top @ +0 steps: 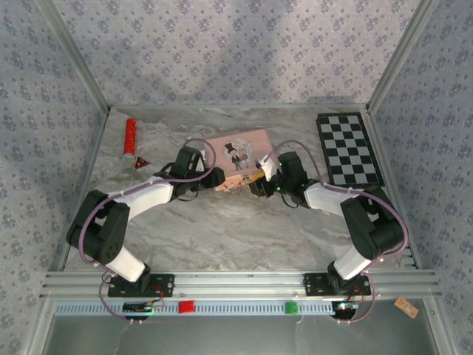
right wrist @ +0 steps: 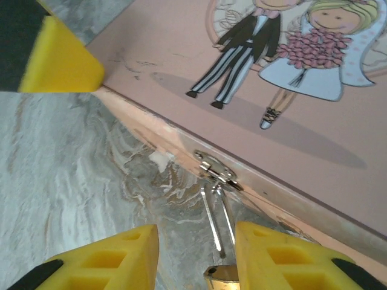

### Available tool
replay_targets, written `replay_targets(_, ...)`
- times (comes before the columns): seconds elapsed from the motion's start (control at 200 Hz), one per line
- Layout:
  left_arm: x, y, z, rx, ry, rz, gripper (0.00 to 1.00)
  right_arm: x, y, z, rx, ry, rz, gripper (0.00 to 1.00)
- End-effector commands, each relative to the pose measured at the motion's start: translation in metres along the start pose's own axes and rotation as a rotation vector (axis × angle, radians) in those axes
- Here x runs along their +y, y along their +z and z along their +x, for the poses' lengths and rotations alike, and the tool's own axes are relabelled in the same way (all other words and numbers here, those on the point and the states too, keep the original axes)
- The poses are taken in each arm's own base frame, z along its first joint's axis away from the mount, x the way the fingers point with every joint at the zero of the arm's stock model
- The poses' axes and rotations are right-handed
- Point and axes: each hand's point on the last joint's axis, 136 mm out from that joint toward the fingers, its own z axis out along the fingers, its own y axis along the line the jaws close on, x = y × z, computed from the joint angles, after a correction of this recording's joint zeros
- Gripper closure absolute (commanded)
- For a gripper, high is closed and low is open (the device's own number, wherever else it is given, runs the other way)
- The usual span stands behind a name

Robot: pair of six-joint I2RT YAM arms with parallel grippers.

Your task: Unlock the padlock with the key

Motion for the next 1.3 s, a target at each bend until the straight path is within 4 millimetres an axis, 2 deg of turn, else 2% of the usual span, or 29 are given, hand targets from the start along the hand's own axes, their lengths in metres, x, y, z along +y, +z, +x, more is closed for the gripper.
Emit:
replay_targets(0.0, -0.013, -0.007, -0.003, 0.000, -0.008, 0.039, 0.43, 0.012, -0.003, 0.014, 0.088, 0.000, -0.145, 0.62)
replay_targets(0.28, -0.007, -0.002, -0.004, -0.018, -0.055, 0.048, 0.43, 0.006, 0.007, 0.021, 0.144, 0.085, -0.208, 0.69)
replay_targets(0.39, -0.003, 0.003, 0.000, -0.001, -0.057, 0.041, 0.43, -0.006, 0.012, 0.023, 0.152, 0.093, -0.153, 0.70)
replay_targets(0.49, -0.002, 0.007, 0.005, 0.010, -0.065, 0.042, 0.44, -0.015, 0.011, 0.013, 0.117, 0.091, -0.132, 0.68)
replay_targets(0.655, -0.007, 0.009, 0.012, 0.021, -0.069, 0.052, 0.44, -0.027, 0.014, 0.002, 0.102, 0.092, -0.141, 0.69)
replay_targets(0.83, -0.019, 0.011, 0.016, 0.028, -0.038, 0.058, 0.44, -0.025, 0.021, 0.008, 0.136, 0.085, -0.166, 0.70)
replay_targets(0.989, -0.024, 0.014, 0.017, 0.036, -0.022, 0.043, 0.44, -0.038, 0.021, 0.010, 0.148, 0.078, -0.092, 0.70)
replay_targets(1.059, -0.022, 0.013, 0.015, 0.027, -0.023, 0.029, 0.44, -0.044, 0.021, 0.011, 0.153, 0.080, -0.056, 0.73)
replay_targets(1.294, -0.020, 0.014, 0.014, 0.021, -0.039, 0.030, 0.44, -0.037, 0.025, 0.013, 0.147, 0.077, -0.068, 0.75)
